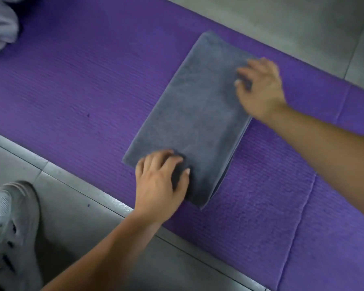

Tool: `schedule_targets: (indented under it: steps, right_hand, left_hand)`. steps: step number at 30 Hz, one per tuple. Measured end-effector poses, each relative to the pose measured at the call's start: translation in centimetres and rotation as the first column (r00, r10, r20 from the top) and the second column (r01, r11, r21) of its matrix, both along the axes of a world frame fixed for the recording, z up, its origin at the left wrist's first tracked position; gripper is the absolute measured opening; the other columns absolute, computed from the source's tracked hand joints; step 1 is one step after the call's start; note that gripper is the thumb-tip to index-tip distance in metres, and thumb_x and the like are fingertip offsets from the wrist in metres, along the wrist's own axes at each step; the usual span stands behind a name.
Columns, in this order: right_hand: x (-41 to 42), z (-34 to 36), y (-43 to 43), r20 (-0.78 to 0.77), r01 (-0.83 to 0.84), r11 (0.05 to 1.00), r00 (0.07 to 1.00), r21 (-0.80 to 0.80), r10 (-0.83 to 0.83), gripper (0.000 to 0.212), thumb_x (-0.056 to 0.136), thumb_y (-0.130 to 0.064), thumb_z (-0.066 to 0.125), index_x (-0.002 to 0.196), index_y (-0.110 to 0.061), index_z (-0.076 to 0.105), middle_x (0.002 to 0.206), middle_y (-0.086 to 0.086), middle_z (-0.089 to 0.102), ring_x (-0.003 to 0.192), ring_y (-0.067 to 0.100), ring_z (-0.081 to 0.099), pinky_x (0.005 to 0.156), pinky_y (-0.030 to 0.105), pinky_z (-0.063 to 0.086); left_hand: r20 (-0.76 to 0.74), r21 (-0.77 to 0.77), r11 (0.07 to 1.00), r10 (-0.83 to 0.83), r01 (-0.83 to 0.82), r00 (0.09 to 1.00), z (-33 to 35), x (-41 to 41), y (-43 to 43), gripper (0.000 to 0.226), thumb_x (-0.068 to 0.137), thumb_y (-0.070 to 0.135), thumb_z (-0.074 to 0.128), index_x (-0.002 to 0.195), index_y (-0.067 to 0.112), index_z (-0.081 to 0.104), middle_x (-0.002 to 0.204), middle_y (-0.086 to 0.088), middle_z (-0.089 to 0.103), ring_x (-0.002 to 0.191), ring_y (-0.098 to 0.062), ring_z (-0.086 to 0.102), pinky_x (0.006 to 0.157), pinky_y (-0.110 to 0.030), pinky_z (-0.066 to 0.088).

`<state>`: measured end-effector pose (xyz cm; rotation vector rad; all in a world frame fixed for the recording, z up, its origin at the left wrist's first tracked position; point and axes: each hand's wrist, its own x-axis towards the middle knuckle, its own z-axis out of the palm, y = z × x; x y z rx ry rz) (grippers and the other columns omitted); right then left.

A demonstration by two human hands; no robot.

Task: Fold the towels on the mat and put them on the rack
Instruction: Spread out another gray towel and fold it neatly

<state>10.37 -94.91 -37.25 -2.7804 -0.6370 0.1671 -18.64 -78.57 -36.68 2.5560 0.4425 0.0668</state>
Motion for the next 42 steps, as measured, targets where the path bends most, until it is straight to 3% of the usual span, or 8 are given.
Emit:
schedule_targets:
  steps: [5, 13, 16, 19, 23, 27, 37, 42]
  right_hand:
    - [-6.4, -1.8, 4.5, -0.143, -0.36, 0.915, 0.93, -0.183, 0.337, 0.07, 0.097, -0.062, 0.023, 0.16, -0.03, 0.018, 0.17, 0.004, 0.001, 0.155, 0.032, -0.008, 0.125, 0.053, -0.002]
    - [-2.2, -2.3, 3.1, -0.102, -0.089, 0.937, 0.993, -0.336, 0.058, 0.075, 0.098, -0.068, 0.019, 0.161, -0.029, 0.01, 0.17, -0.001, -0.005, 0.155, 0.029, -0.008, 0.123, 0.056, -0.005]
    - [-1.2, -1.1, 4.7, -0.009, 0.048, 0.961, 0.999, -0.271, -0.052, 0.061, 0.1, -0.055, 0.038, 0.151, -0.022, 0.037, 0.165, 0.006, 0.022, 0.151, 0.034, 0.016, 0.121, 0.055, 0.013]
    - [0.1, -0.5, 8.5, -0.006, -0.178, 0.98, 0.984, -0.085, 0.178, 0.048, 0.098, -0.04, 0.05, 0.139, -0.014, 0.054, 0.151, 0.006, 0.046, 0.135, 0.034, 0.042, 0.113, 0.046, 0.032]
    - [3.6, 0.3, 13.2, -0.152, -0.35, 0.932, 0.92, 0.091, 0.36, 0.045, 0.093, -0.027, 0.062, 0.136, -0.013, 0.06, 0.145, 0.008, 0.052, 0.131, 0.024, 0.051, 0.113, 0.035, 0.038]
    - [7.7, 1.5, 14.0, -0.176, -0.359, 0.932, 0.922, -0.057, 0.344, 0.038, 0.095, -0.015, 0.065, 0.133, -0.014, 0.063, 0.133, 0.013, 0.055, 0.124, 0.024, 0.055, 0.105, 0.022, 0.033]
    - [10.0, 3.3, 12.9, -0.14, -0.388, 0.911, 0.918, -0.138, 0.37, 0.019, 0.082, -0.023, 0.08, 0.096, -0.018, 0.067, 0.116, 0.009, 0.062, 0.11, 0.028, 0.059, 0.1, 0.039, 0.047]
    - [10.1, 4.1, 12.0, -0.166, -0.346, 0.936, 0.928, -0.061, 0.333, 0.031, 0.089, -0.02, 0.073, 0.12, -0.017, 0.07, 0.121, 0.013, 0.054, 0.096, 0.023, 0.059, 0.101, 0.029, 0.044]
  left_hand:
    - [-0.331, 0.163, 0.971, -0.114, 0.175, 0.937, -1.6, 2.1, 1.2, 0.081, 0.095, 0.073, 0.025, 0.161, 0.028, 0.015, 0.17, -0.01, -0.005, 0.156, -0.029, -0.013, 0.12, -0.065, -0.009]
    - [-0.438, 0.16, 0.96, -0.141, 0.231, 0.888, -1.2, 0.8, 1.7, 0.092, 0.088, 0.085, 0.021, 0.161, 0.035, -0.003, 0.169, -0.003, -0.017, 0.155, -0.028, -0.019, 0.12, -0.066, -0.003]
    - [-0.333, 0.073, 0.995, -0.038, 0.066, 0.942, 0.9, 2.1, 3.3, 0.068, 0.091, 0.069, 0.045, 0.149, 0.034, 0.038, 0.165, -0.002, 0.021, 0.152, -0.025, 0.019, 0.114, -0.053, 0.019]
    - [-0.218, 0.045, 0.985, 0.171, -0.165, 0.961, 1.6, 3.6, 6.7, 0.036, 0.091, 0.035, 0.065, 0.124, 0.022, 0.062, 0.134, -0.004, 0.052, 0.122, -0.03, 0.049, 0.1, -0.046, 0.037]
    - [-0.344, -0.014, 0.953, 0.28, -0.303, 0.896, 1.3, 4.5, 10.5, 0.031, 0.09, 0.034, 0.068, 0.117, 0.022, 0.06, 0.115, -0.001, 0.058, 0.107, -0.026, 0.055, 0.085, -0.043, 0.049]
    - [-0.456, -0.091, 0.925, 0.29, -0.369, 0.841, 1.1, 4.0, 11.9, 0.028, 0.088, 0.043, 0.071, 0.109, 0.029, 0.059, 0.095, 0.012, 0.061, 0.09, -0.015, 0.058, 0.075, -0.033, 0.046]
    - [-0.495, -0.197, 0.901, 0.248, -0.386, 0.833, 1.6, 3.2, 12.3, 0.017, 0.087, 0.04, 0.074, 0.082, 0.032, 0.06, 0.077, 0.016, 0.059, 0.071, 0.0, 0.052, 0.055, -0.02, 0.034]
    - [-0.39, -0.371, 0.815, 0.299, -0.445, 0.871, 2.0, 2.4, 12.2, 0.02, 0.084, 0.03, 0.077, 0.075, 0.027, 0.06, 0.065, 0.01, 0.062, 0.056, -0.003, 0.055, 0.051, -0.015, 0.043]
